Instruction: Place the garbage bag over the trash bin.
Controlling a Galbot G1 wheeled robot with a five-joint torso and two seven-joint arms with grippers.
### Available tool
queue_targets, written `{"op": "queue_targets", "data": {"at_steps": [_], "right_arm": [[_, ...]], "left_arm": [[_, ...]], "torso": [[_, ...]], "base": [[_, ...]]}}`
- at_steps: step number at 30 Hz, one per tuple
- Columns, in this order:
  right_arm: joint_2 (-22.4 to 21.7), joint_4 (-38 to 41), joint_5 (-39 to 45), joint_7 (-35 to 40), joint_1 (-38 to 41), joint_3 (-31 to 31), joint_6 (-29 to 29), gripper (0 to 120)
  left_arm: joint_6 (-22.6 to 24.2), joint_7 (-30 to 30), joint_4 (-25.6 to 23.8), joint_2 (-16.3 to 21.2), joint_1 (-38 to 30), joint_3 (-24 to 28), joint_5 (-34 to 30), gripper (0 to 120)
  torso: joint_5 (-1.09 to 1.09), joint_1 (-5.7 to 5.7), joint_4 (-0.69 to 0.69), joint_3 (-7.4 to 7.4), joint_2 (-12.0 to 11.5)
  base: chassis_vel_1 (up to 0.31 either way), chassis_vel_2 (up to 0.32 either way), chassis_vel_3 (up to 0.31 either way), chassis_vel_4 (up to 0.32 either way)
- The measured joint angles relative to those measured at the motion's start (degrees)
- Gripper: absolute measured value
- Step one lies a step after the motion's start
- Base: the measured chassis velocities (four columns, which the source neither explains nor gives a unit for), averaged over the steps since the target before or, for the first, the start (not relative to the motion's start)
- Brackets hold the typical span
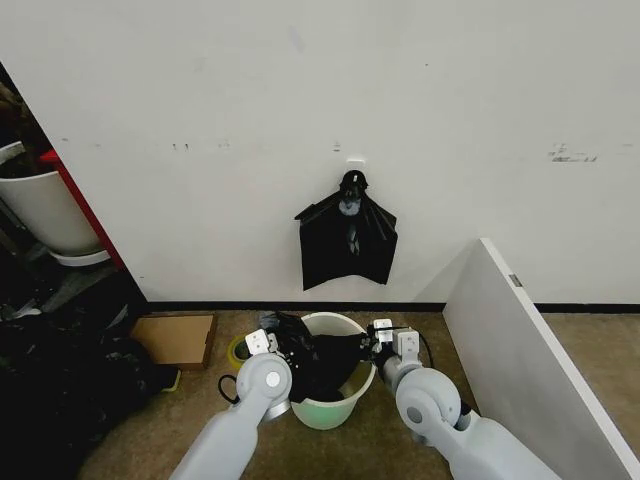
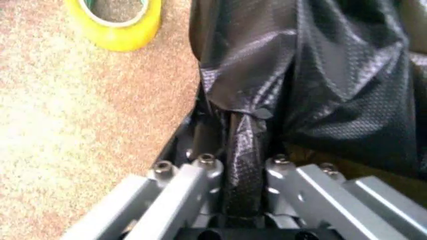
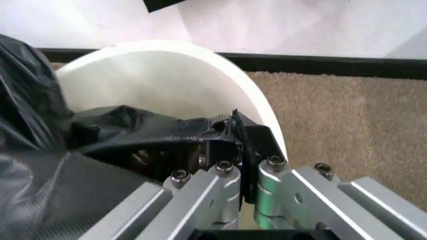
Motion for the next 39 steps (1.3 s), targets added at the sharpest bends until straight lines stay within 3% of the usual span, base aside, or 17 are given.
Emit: {"op": "queue_targets", "data": {"at_steps": [12, 24, 34, 39], "right_arm": [[-0.1, 2.5, -0.1, -0.1, -1.6, 2.9, 1.3, 0], [-0.5, 4.1, -1.6, -0.8, -3.2, 4.3, 3.2, 0], [-0.5, 1.0, -0.3, -1.3, -3.0, 6.4, 3.9, 0], [-0.4, -0.6, -0.2, -1.9, -3.1, 7.7, 4.0, 0]], "left_arm": [[-1.7, 3.7, -4.1, 4.3, 3.1, -2.7, 2.3, 0], [-3.1, 11.1, -5.6, 7.4, 8.3, -2.6, 15.4, 0], [-11.4, 25.4, -8.4, 11.3, 13.6, -4.2, 25.3, 0], [-13.2, 28.2, -8.9, 12.1, 14.6, -4.6, 26.7, 0]], "torso": [[0.0, 0.0, 0.0, 0.0, 0.0], [0.0, 0.0, 0.0, 0.0, 0.0], [0.0, -0.01, 0.01, 0.0, 0.0], [0.0, -0.01, 0.01, 0.0, 0.0]], "base": [[0.0, 0.0, 0.0, 0.0], [0.0, 0.0, 0.0, 0.0], [0.0, 0.0, 0.0, 0.0], [0.0, 0.0, 0.0, 0.0]]}}
